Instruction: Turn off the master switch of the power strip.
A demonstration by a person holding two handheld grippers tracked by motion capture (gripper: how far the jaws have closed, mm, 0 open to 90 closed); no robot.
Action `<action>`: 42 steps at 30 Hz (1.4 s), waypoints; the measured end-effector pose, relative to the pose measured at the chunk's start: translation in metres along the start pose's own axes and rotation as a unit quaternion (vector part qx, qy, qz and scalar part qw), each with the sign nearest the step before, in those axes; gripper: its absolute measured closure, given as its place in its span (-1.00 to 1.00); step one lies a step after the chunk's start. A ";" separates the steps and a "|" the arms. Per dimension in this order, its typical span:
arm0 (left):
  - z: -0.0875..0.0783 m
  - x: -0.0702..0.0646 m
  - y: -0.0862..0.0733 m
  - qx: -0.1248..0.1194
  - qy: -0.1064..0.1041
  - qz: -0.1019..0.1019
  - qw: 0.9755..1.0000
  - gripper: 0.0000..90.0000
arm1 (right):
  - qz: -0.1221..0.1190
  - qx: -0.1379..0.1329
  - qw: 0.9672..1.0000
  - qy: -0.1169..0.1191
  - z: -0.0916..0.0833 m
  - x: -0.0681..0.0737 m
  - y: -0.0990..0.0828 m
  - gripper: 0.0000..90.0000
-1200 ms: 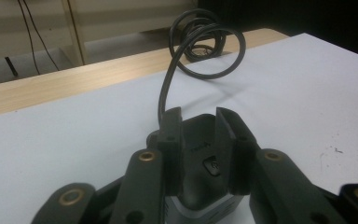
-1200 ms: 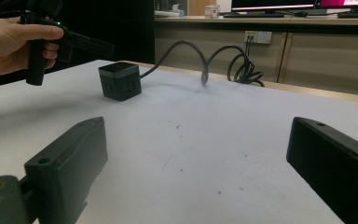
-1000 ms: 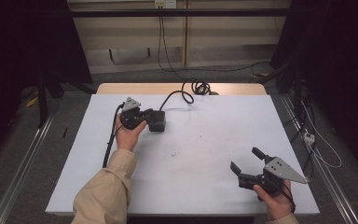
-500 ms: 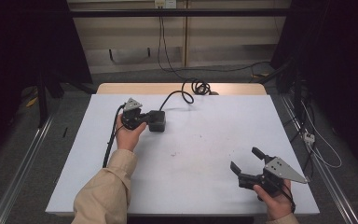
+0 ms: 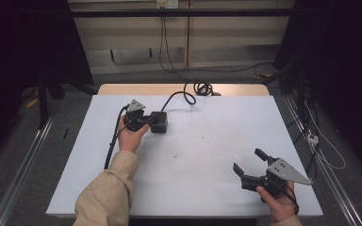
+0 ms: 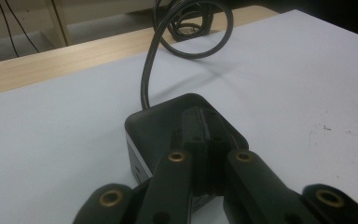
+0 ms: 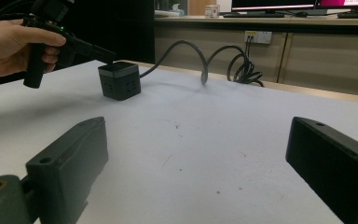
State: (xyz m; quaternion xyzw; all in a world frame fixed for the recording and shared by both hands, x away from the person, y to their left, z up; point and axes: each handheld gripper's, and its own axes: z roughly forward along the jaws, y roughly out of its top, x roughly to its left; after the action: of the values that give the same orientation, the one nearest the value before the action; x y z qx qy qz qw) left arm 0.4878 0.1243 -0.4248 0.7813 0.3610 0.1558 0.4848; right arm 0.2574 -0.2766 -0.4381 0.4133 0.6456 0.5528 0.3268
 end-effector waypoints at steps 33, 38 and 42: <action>0.005 -0.004 0.001 0.012 0.013 -0.002 1.000 1.00 | -0.001 0.001 1.000 -0.002 -0.001 -0.002 0.000 -0.89; 0.005 -0.004 0.001 0.012 0.014 0.000 1.000 1.00 | -0.002 0.000 1.000 -0.002 -0.002 -0.001 0.000 -0.89; 0.004 -0.004 0.002 0.018 0.018 0.007 1.000 1.00 | -0.002 0.000 1.000 -0.004 -0.003 -0.002 0.000 -0.89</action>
State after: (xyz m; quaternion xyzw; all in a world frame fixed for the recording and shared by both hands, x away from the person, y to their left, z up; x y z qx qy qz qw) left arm 0.4882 0.1178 -0.4248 0.7894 0.3667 0.1667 0.4633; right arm 0.2558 -0.2792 -0.4382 0.4140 0.6455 0.5503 0.3304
